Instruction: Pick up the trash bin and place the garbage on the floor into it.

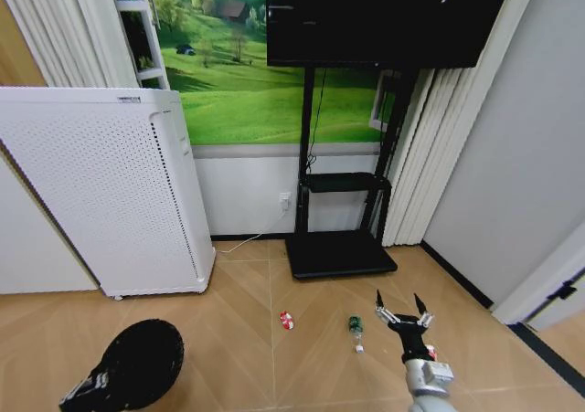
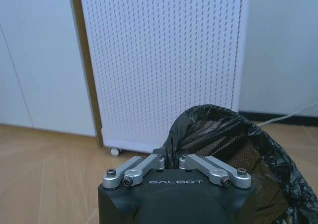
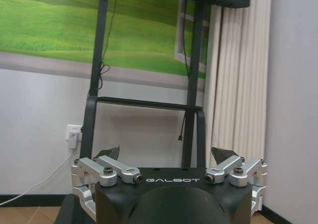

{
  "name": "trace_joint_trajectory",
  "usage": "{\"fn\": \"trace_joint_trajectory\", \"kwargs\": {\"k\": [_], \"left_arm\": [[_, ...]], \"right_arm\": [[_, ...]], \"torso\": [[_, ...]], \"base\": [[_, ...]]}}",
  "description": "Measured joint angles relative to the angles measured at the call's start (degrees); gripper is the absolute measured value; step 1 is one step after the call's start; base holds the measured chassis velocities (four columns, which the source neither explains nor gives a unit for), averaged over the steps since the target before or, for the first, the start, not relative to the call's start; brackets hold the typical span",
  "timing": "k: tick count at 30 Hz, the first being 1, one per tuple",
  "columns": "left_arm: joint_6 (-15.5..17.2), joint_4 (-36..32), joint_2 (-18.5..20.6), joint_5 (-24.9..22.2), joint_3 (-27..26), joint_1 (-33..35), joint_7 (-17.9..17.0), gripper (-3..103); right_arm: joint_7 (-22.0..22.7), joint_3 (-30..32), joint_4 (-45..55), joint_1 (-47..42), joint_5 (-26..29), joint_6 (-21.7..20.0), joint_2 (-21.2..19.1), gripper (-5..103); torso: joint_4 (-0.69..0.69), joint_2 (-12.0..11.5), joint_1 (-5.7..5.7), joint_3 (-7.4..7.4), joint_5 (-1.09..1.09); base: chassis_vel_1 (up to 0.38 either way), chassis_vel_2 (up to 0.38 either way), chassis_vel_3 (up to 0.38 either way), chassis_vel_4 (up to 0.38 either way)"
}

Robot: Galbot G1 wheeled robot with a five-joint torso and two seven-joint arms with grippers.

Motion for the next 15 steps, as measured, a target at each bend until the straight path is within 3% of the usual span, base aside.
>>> {"fn": "trace_joint_trajectory", "kwargs": {"k": [2,3,5,15], "left_arm": [[-3.9,-0.9,-0.2,-0.4,-0.4,0.6,1.1,7],[-3.9,-0.9,-0.2,-0.4,-0.4,0.6,1.1,7],[-7.2,-1.9,-0.7,-0.3,-0.3,1.0,1.5,7],[-7.9,-3.8,-0.6,-0.8,0.3,1.7,0.9,7]], "right_arm": [[-0.5,-0.4,-0.2,0.5,-0.7,0.1,-0.6,100],[-0.5,-0.4,-0.2,0.5,-0.7,0.1,-0.6,100],[-0.8,-1.0,-0.5,0.8,-0.7,0.2,-2.0,100],[-1.5,-6.3,-3.6,4.1,-2.0,0.7,-3.8,100]], "torso": [[0.01,0.0,0.00,0.00,0.00],[0.01,0.0,0.00,0.00,0.00],[0.01,0.0,0.00,0.00,0.00],[0.00,0.0,0.00,0.01,0.00]], "base": [[0.000,0.000,0.000,0.000],[0.000,0.000,0.000,0.000],[0.013,0.027,-0.010,-0.008],[0.109,0.100,-0.097,-0.124]]}}
